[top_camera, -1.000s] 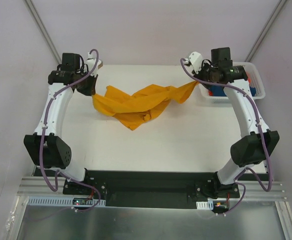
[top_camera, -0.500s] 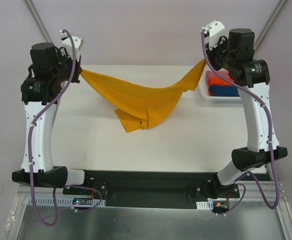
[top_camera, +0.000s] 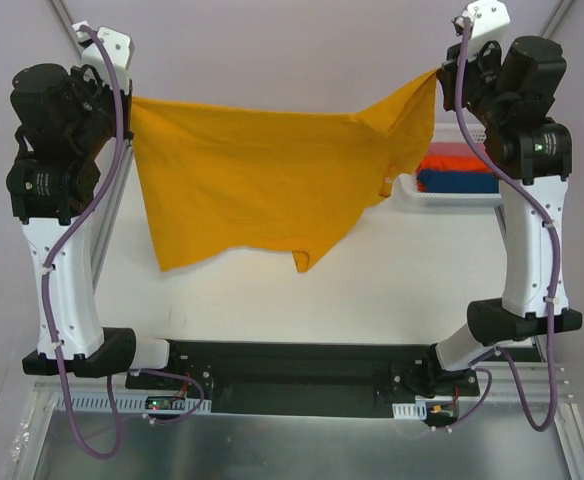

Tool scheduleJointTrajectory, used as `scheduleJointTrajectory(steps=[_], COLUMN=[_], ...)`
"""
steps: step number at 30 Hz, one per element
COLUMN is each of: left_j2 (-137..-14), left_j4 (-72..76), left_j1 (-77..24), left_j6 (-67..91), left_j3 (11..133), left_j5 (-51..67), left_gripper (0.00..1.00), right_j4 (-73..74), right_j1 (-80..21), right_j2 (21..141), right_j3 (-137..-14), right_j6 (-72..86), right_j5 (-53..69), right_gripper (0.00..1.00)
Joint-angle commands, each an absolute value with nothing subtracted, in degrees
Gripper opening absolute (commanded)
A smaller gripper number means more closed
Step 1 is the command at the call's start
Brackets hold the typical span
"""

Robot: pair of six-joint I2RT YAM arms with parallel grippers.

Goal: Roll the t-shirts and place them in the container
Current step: Flatten out the T-shirt at the center of the board.

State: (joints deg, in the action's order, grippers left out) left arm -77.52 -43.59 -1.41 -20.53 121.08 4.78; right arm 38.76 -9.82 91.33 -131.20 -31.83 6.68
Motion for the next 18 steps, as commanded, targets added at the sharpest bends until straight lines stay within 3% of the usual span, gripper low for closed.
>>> scheduleJointTrajectory(steps=[1,8,18], left_j2=[-75.85,-68.92,-61.44], left_j4=[-41.92,-43.59,-43.68], left_j1=[-1.14,-1.23,-0.79], left_j6=[-23.20,-23.91,-23.55], left_j3=[124.89,124.54,129.98], left_j5=[1.67,5.19,5.10], left_gripper=[0.00,0.00,0.00], right_j4=[31.10,41.39,44.91], right_j1=[-13.17,-25.47,-25.14], right_j2=[83.41,80.16,70.67], right_j3=[-128.66,-135.52,-139.57], right_j6=[-35.23,-44.56,-47.99], right_j5=[3.01,-5.79,-5.27], right_gripper=[0.01,0.01,0.00])
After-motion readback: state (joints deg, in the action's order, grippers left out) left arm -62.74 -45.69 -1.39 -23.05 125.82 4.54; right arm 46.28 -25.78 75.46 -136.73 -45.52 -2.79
